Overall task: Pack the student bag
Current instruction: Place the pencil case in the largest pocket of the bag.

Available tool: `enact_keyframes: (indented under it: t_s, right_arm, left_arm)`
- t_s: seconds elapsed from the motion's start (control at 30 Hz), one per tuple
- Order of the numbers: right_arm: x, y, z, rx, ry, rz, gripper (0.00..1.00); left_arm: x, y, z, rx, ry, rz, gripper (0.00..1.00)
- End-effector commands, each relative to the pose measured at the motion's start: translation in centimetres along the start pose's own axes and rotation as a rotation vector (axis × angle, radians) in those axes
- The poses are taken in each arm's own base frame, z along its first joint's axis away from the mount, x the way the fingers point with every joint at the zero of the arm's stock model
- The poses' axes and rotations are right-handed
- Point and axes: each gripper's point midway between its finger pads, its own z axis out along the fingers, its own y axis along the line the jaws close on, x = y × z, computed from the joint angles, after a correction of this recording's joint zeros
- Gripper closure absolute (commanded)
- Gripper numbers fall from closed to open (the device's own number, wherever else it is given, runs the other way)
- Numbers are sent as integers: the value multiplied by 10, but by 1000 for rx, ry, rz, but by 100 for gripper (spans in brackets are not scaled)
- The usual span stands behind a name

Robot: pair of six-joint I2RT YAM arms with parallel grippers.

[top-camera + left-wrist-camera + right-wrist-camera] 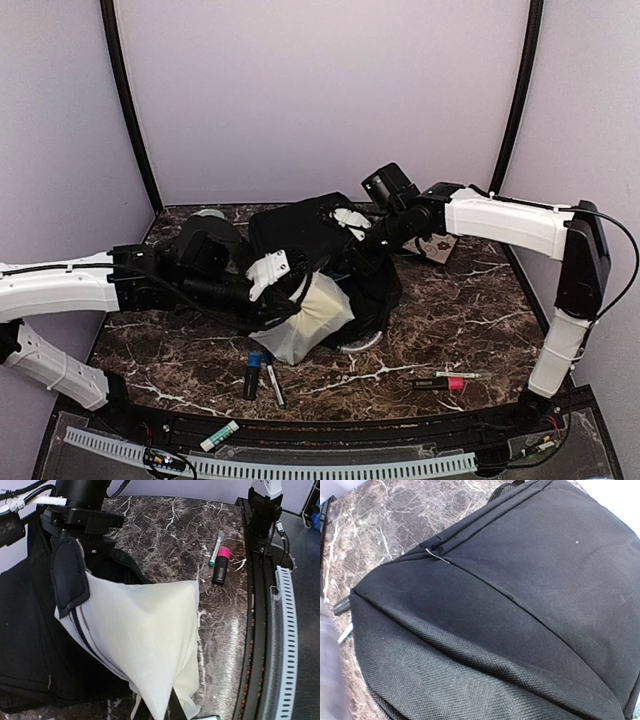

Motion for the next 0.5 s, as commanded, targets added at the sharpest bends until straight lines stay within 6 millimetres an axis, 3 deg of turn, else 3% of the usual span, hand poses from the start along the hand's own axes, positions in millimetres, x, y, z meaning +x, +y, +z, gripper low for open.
enact_keyframes:
  t_s: [0.0,0.3,0.47]
  right_arm:
    - [-26,-1,-3,-62,-87,34,53]
    - [-40,2,-4,-117,-107,62,53]
    - [-43,5,-4,-145,-111,69,53]
  left_arm:
    - [-48,17,13,-147,-129,192,100]
    - [-75,11,53,-271,-153,422,100]
    - [-88,18,75,-404,-138,542,100]
